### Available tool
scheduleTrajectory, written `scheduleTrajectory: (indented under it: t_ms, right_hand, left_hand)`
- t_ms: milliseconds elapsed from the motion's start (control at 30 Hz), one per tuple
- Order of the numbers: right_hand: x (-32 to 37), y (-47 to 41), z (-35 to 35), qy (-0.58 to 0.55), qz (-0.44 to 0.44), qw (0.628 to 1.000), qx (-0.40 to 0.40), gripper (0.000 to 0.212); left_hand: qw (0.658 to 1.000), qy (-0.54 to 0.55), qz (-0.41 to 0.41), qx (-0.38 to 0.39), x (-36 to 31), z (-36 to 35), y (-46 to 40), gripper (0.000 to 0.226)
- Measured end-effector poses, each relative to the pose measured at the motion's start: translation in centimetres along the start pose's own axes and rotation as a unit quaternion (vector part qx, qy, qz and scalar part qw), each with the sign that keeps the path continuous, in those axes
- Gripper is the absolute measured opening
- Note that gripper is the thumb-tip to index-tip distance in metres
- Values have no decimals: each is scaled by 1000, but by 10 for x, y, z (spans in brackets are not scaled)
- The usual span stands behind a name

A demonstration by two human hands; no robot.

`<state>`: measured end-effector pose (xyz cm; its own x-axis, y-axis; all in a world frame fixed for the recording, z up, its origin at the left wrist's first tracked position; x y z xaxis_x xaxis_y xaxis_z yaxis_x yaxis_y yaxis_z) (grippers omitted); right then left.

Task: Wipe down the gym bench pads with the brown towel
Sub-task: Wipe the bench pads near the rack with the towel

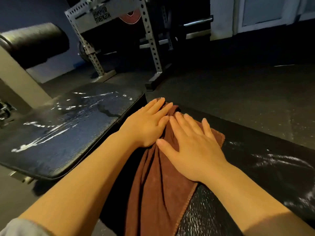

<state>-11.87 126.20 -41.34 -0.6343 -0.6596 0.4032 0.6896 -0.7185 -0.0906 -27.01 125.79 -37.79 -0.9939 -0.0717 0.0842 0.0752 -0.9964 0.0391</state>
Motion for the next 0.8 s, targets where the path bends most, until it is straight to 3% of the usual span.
scheduleTrajectory:
  t_ms: [333, 533, 800]
  right_hand:
    - [-16, -22, 6, 3, -46, 998, 38, 76]
    - [-12, 14, 4, 7, -73, 995, 65, 72]
    - [-5, 53, 17, 45, -72, 983, 161, 77]
  left_hand:
    - [1000, 6, 19, 11, -3, -2, -36, 60]
    - [998, -34, 48, 8, -21, 0, -2, 55]
    - [995, -40, 88, -25, -44, -6, 81, 57]
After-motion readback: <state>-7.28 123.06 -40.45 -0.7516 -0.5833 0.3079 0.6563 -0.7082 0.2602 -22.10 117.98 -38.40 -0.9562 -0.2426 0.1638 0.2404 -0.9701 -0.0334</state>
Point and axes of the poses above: each hand's wrist, its own y-axis away from the middle knuckle, its own z-axis out of the back of the hand, x = y × z, the point moved 3 cm from there along -y, towards the middle knuckle, and after that the axes turned 1 degree about -z, right-handed, at the moved point
